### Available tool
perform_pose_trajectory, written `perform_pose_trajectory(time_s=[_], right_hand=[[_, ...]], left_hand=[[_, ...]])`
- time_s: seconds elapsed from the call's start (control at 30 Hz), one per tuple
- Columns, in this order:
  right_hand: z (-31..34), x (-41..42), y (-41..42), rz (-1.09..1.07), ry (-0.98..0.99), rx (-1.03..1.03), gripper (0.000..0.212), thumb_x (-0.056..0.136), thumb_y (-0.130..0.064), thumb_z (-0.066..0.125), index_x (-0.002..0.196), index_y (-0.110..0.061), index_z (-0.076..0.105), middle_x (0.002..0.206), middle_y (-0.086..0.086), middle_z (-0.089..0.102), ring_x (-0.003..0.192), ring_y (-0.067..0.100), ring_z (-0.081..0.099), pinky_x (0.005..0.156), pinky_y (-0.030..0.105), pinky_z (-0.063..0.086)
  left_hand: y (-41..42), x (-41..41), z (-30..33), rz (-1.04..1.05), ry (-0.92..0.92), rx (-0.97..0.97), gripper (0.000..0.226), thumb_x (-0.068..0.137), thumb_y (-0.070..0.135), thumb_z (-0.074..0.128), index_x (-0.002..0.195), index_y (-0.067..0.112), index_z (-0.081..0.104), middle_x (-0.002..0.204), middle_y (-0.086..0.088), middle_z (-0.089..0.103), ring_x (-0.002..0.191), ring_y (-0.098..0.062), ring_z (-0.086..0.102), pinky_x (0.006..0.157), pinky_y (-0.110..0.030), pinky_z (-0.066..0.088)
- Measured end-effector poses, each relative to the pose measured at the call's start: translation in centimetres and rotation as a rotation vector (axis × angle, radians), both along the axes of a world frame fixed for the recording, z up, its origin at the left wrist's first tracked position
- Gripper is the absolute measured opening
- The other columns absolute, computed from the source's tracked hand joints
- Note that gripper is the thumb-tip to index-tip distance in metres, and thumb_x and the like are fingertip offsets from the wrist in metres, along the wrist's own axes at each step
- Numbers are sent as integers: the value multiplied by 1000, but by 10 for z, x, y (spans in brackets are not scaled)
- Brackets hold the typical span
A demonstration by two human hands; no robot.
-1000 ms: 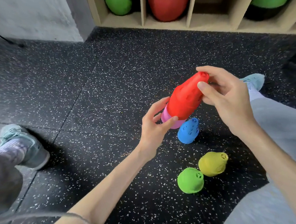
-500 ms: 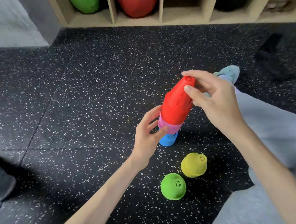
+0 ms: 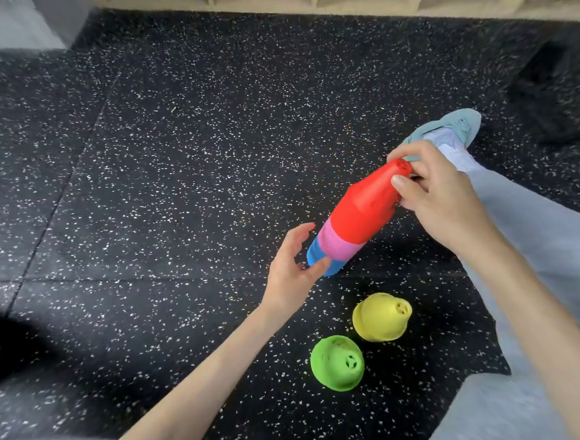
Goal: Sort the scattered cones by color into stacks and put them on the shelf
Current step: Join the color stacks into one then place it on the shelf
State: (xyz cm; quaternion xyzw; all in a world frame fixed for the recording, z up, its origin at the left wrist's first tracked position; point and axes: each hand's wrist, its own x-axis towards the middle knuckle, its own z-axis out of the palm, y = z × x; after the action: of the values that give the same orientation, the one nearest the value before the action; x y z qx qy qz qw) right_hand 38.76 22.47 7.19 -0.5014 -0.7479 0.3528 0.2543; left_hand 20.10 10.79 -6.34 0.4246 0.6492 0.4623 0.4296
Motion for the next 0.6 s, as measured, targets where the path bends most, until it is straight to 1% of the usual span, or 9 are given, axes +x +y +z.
perform_pose_trajectory(time_s=[0.1, 0.17, 0.23, 0.3, 0.37, 0.4, 0.5, 0.53, 0.6], right_hand=[[-2, 1, 3, -48, 7, -16, 36, 102, -13, 50, 124, -41, 52, 123, 8, 66, 114, 26, 64, 94, 52, 57], [-2, 2, 4, -65, 7, -24, 36, 102, -13, 48, 125, -40, 52, 115, 11, 67, 104, 27, 66, 89, 52, 59], [-1, 0, 4, -65, -22, -16, 34, 102, -17, 49, 123, -44, 52, 103, 12, 69, 96, 30, 66, 88, 56, 58], [-1, -5, 3, -43, -50, -17, 34, 101, -22, 53, 122, -48, 51, 97, 8, 70, 94, 30, 67, 90, 58, 56], [-2, -12, -1, -10, -55, -27, 37, 99, -23, 59, 123, -50, 50, 98, 0, 71, 94, 27, 68, 91, 58, 55], [-2, -16, -3, 5, -51, -31, 39, 98, -23, 61, 125, -50, 50, 100, -4, 71, 94, 25, 69, 91, 57, 55], [-4, -23, -10, 51, -28, -24, 41, 97, -22, 63, 126, -48, 50, 104, -11, 70, 98, 19, 69, 91, 55, 55], [-5, -24, -11, 59, -23, -21, 41, 97, -22, 64, 127, -48, 51, 105, -11, 69, 98, 18, 68, 91, 55, 55], [-7, -24, -12, 47, 2, -17, 41, 97, -22, 64, 126, -48, 53, 103, -11, 70, 96, 15, 69, 90, 55, 55]], left_hand=[[1, -4, -16, -50, 93, -11, 67, 88, 26, 80, 144, 39, 46, 138, 32, 49, 133, 3, 45, 113, -41, 43], [2, -5, -20, -98, 123, -24, 73, 87, 33, 80, 149, 39, 42, 141, 34, 46, 136, -2, 44, 113, -45, 43], [5, -3, -19, -121, 84, -46, 76, 87, 31, 80, 151, 40, 39, 141, 33, 46, 134, -2, 44, 112, -45, 45], [7, 1, -21, -118, 47, -45, 76, 86, 28, 81, 149, 40, 40, 141, 24, 51, 134, -2, 45, 113, -43, 45], [8, 3, -26, -106, 34, -41, 75, 83, 31, 81, 148, 41, 42, 141, 19, 56, 135, -6, 47, 112, -42, 46], [8, 3, -28, -99, 26, -45, 76, 83, 32, 81, 148, 39, 42, 140, 17, 57, 135, -5, 48, 111, -40, 46], [10, 1, -28, -75, -14, -62, 72, 88, 24, 80, 149, 34, 44, 140, 12, 57, 125, 16, 45, 107, -26, 46], [12, 1, -26, -69, -31, -66, 70, 88, 24, 80, 148, 35, 45, 139, 12, 58, 123, 18, 46, 104, -23, 46], [16, -1, -22, -48, -97, -84, 67, 87, 24, 82, 144, 38, 49, 137, 10, 59, 127, 8, 48, 99, -19, 45]])
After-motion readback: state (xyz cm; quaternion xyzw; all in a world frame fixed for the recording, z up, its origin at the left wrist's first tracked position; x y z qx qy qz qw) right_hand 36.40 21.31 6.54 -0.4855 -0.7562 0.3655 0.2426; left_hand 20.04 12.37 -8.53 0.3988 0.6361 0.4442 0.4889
